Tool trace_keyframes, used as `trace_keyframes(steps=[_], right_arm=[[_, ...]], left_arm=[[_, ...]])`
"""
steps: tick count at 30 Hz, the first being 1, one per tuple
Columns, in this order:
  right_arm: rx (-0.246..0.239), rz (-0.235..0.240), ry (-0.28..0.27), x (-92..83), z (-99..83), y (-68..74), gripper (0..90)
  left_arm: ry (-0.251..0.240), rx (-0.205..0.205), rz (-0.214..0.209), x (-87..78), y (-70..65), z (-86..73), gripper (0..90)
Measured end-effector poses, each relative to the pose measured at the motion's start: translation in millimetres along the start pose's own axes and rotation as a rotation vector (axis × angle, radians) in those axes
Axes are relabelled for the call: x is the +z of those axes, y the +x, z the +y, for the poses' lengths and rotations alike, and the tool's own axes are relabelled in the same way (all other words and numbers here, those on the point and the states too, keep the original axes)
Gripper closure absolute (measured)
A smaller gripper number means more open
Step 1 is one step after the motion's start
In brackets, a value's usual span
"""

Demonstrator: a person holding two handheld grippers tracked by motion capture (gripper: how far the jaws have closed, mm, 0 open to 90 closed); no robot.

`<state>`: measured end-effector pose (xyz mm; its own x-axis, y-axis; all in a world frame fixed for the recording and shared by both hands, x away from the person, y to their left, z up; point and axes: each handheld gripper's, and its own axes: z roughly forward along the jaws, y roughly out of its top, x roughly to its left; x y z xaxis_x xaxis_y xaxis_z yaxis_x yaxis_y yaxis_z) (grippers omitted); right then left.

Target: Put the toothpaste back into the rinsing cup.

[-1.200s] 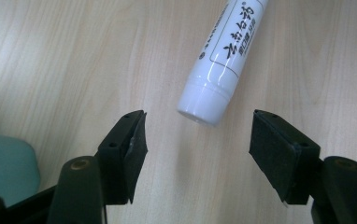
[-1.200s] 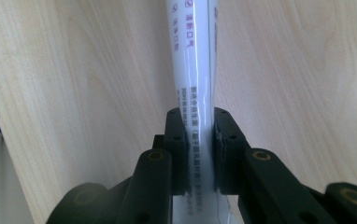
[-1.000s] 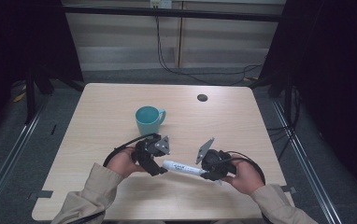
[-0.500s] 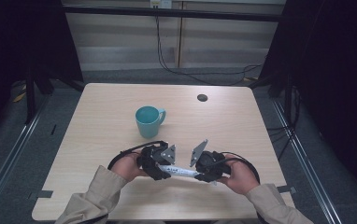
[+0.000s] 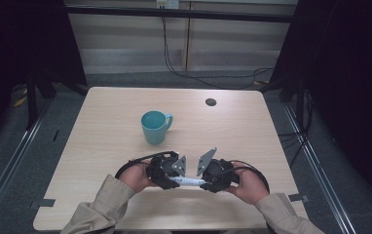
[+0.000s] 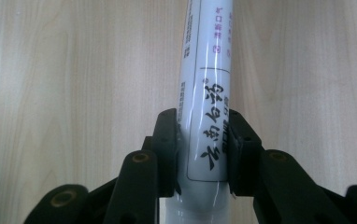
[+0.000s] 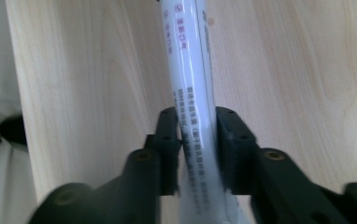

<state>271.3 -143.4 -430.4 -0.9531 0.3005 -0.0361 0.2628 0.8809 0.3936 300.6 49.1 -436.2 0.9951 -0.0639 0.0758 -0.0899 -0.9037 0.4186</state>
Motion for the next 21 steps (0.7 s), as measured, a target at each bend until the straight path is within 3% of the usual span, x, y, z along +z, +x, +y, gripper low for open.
trace_keyframes(steps=[1, 3, 6, 9, 14, 18, 21], right_arm=[[0.014, 0.013, -0.015, -1.6, -0.9, -1.6, 62.0], [0.020, -0.002, -0.016, -1.2, -1.9, -2.9, 51.8], [0.045, -0.007, -0.031, -0.6, -4.6, -6.0, 36.5], [0.067, -0.015, -0.089, -5.1, -7.7, -9.2, 33.1], [0.087, -0.057, -0.114, -12.3, -11.2, -12.8, 29.2], [0.133, -0.061, -0.138, -19.0, -18.1, -19.7, 29.4], [0.151, -0.066, -0.145, -20.6, -23.2, -22.2, 29.6]], left_arm=[[0.016, 0.025, 0.006, -1.8, 2.0, -1.7, 70.7], [-0.018, -0.021, 0.014, -3.6, 0.6, -6.5, 71.1], [-0.051, -0.056, 0.030, -8.4, 3.1, -12.7, 71.3], [-0.044, -0.068, 0.038, -10.0, 5.0, -16.8, 71.4], [-0.021, -0.088, 0.031, -9.4, 7.0, -23.9, 71.4], [-0.036, -0.126, 0.036, -9.1, 7.7, -31.6, 71.4], [-0.028, -0.126, 0.038, -10.9, 10.2, -35.3, 71.5]])
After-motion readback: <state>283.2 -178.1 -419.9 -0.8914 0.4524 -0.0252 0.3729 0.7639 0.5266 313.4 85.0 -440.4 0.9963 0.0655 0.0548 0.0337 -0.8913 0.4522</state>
